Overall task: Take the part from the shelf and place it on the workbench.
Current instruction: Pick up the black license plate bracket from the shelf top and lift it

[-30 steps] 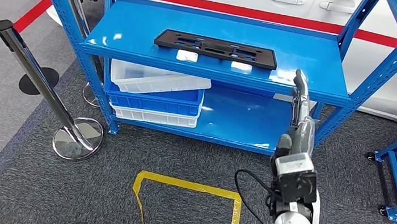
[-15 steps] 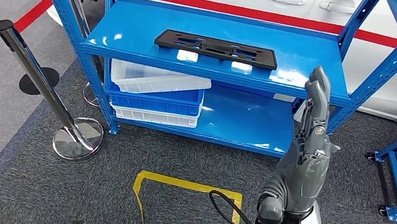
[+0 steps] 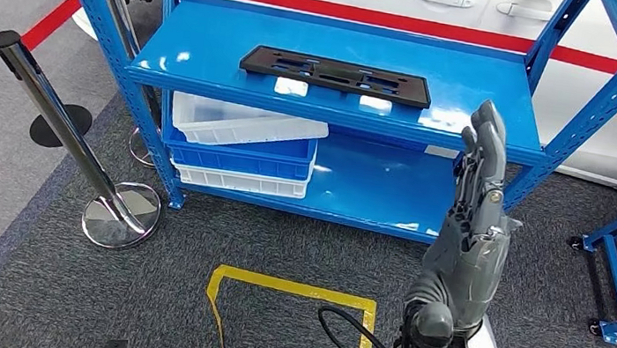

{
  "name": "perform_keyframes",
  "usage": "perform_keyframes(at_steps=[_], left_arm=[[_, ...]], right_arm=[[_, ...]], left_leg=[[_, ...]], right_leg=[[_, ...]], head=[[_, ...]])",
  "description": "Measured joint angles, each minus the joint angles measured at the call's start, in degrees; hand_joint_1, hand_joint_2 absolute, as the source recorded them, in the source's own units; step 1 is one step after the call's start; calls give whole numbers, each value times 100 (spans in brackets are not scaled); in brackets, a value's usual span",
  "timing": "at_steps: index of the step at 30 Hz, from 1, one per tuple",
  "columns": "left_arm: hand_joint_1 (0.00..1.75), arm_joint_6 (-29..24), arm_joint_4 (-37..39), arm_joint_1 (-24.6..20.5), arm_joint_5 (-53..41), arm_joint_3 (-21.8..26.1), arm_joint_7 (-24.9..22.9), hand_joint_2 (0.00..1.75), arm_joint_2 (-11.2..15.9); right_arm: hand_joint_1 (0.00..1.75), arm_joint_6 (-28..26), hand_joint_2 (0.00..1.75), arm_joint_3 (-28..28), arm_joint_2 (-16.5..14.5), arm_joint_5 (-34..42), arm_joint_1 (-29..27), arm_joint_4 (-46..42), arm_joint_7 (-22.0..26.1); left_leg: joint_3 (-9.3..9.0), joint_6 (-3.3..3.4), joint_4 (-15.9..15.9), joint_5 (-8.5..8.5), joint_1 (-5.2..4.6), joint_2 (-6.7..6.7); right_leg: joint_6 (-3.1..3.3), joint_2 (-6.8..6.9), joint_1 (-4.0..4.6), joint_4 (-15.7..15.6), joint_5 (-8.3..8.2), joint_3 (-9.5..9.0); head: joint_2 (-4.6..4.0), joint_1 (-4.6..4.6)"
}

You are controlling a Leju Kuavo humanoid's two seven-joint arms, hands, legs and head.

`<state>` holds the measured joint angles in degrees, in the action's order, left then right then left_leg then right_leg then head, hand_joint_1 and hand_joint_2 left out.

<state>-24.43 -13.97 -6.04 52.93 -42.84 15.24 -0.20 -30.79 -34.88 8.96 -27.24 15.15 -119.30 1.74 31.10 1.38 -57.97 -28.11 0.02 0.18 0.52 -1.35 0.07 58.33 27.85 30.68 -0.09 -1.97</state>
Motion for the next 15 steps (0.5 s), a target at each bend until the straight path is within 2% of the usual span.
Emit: perform_keyframes(at_steps=[4,15], left_arm=[[0,-25,0,-17,-43,-1,-56,0,-2],[0,-126,0,-83,-328,-51,90,0,0]], right_arm=[[0,9,175,2,1,172,2,1,23],[0,317,175,6,53,359,56,0,99]], left_leg=[[0,0,0,0,0,0],[0,0,0,0,0,0]], right_leg=[[0,0,0,0,0,0],[0,-1,0,0,0,0]], head=[[0,0],[0,0]])
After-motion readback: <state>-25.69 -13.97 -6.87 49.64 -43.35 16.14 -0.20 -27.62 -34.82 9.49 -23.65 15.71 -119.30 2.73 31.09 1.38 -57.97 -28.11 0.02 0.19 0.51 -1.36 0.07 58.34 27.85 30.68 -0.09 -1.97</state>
